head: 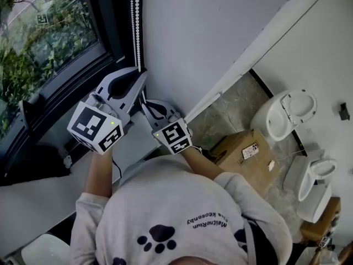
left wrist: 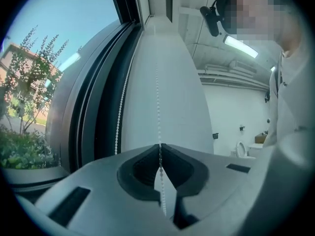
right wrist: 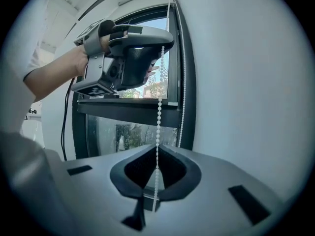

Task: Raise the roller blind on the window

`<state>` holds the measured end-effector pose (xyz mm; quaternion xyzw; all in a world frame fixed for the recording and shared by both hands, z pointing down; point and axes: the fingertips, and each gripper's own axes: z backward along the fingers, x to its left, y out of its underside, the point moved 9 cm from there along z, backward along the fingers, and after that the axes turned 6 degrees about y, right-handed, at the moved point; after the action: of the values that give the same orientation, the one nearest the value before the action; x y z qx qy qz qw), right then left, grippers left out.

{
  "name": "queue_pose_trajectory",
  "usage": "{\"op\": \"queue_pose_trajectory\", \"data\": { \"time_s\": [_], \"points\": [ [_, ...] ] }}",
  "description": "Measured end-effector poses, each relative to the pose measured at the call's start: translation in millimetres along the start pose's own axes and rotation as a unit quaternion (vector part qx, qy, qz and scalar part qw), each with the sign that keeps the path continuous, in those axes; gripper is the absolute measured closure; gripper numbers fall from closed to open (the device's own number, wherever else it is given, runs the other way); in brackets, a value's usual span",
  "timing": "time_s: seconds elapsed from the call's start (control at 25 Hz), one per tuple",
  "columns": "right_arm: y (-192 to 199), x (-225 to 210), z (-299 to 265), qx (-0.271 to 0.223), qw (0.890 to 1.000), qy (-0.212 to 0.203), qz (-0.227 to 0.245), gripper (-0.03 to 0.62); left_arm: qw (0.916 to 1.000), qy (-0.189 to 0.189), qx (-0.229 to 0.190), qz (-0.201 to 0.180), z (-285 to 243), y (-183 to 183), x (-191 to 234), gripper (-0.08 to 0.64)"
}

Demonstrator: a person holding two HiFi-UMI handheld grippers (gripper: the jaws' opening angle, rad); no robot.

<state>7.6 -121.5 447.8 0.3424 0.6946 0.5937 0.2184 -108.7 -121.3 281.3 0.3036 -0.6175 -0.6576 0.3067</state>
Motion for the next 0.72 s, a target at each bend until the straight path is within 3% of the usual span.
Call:
{"op": "queue_pose_trajectory", "data": {
  "time_s": [0.16,0.28,0.48,0.72],
  "points": [
    [19.0,6.0,3.1,0.044,0.999,-0.015,0.010,0.578,0.9999,-0.003,-0.010,0.010,6.2,7.3,-4.5,0.541],
    [16.7,7.3,10.3,0.037,0.999,-0.017,0.005,0.535,0.9997,-0.003,-0.015,0.018,10.8,7.7,-2.9,0.541],
    [-16.5,1.3,27.3,-0.012,1.000,-0.006,-0.013,0.525,0.9996,-0.006,-0.002,0.027,13.6,18.9,0.2,0.541],
    [-98.0,-9.2,62.9,-0.097,0.995,0.022,-0.012,0.518,0.9991,-0.003,0.014,0.039,12.1,44.2,-0.3,0.541]
  ]
}}
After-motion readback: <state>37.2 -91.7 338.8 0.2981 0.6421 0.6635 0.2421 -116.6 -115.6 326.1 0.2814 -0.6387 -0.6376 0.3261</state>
